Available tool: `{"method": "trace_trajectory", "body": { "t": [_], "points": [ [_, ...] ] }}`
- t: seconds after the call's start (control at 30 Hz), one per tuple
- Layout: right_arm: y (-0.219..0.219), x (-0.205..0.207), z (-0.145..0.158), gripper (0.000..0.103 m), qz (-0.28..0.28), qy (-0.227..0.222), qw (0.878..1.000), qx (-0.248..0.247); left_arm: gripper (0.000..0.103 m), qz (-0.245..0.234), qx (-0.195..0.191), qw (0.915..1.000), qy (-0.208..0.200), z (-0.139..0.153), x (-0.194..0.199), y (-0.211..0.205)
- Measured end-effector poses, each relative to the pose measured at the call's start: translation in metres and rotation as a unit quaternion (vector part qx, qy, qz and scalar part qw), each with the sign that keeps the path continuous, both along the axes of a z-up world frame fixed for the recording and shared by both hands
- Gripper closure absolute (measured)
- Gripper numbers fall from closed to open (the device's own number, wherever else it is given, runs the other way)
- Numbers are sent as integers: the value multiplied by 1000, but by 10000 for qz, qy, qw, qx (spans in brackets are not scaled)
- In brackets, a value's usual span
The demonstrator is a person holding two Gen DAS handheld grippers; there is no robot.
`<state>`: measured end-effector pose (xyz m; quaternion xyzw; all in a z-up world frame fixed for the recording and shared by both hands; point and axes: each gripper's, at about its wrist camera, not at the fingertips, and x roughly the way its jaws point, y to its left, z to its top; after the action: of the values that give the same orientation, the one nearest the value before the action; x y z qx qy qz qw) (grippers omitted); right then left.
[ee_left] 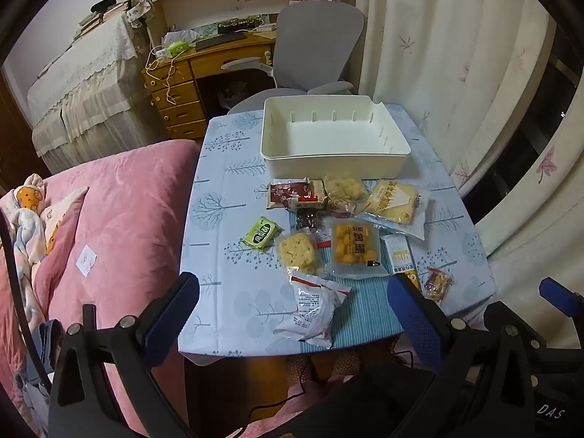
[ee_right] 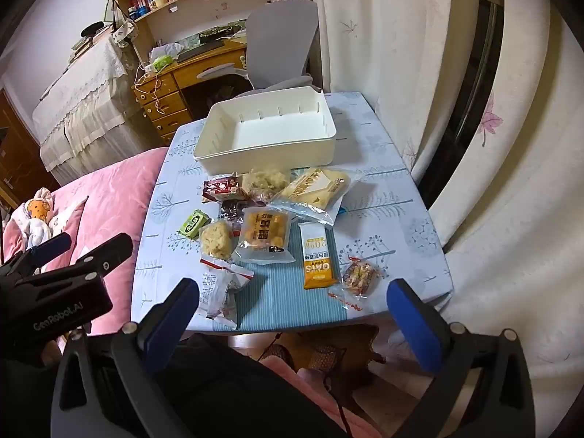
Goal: Organize snacks
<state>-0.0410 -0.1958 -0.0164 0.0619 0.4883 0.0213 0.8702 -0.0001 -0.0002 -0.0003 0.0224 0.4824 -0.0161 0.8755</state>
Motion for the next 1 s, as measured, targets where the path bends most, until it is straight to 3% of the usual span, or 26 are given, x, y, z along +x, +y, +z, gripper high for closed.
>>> {"method": "trace_trajectory", "body": {
  "t": [1.0],
  "points": [
    [-9,7,-7,0,-6,57,10000,9,0,13,87,10000,-31,2,3,1]
  ]
}}
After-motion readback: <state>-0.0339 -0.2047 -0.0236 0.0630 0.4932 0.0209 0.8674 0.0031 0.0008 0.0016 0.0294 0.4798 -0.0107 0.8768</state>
